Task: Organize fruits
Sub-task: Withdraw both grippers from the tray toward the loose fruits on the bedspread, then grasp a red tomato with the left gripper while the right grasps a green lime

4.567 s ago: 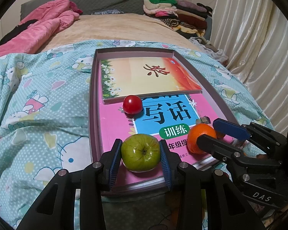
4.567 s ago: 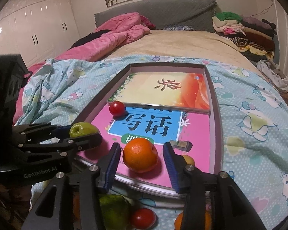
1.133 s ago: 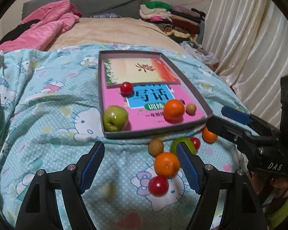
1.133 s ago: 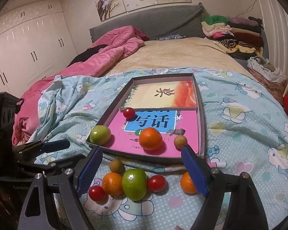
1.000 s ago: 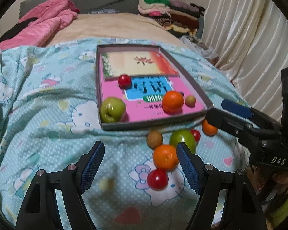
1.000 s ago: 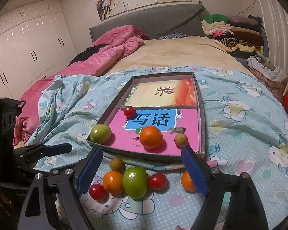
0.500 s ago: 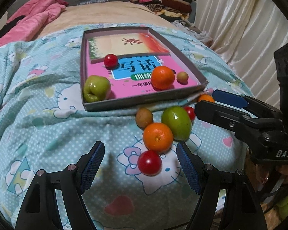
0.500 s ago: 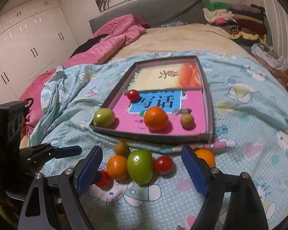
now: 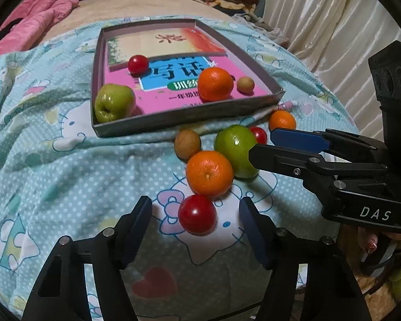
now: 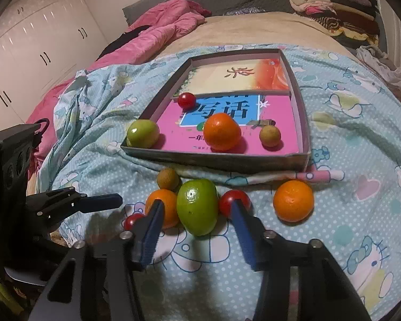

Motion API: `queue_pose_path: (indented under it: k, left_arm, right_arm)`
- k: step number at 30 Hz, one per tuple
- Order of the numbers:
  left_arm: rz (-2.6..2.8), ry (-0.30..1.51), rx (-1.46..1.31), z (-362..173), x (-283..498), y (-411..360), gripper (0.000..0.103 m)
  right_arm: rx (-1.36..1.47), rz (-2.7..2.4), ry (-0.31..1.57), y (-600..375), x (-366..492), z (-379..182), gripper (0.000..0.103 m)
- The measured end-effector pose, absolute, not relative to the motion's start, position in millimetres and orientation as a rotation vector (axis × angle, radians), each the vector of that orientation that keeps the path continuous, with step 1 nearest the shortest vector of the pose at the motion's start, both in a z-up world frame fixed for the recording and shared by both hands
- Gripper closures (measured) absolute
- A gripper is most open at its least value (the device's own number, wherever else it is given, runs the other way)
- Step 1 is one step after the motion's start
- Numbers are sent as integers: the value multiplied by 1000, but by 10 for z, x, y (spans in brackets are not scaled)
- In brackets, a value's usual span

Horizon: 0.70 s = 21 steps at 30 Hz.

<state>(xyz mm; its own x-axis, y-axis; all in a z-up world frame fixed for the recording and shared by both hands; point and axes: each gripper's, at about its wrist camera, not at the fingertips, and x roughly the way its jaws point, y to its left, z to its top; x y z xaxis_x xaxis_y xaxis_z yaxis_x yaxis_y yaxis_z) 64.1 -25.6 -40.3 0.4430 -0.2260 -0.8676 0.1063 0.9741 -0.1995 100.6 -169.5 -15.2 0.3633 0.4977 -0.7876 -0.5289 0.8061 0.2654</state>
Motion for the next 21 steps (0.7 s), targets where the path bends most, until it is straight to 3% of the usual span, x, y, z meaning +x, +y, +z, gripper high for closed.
queue_pose_path:
  k: [8, 10, 21]
  left_arm:
    - [-217, 1108, -123, -430, 652, -278, 40]
    - [-220, 1114, -120, -439, 655, -289, 46]
    - [-215, 1140, -104, -510, 679, -316, 51]
  right_arm:
    - [-21, 671, 1038, -1690, 1012, -217, 58]
    - [-17, 675, 1047, -1691, 1016, -231, 60]
    - [-29, 674, 1072, -1641, 1039, -313, 64]
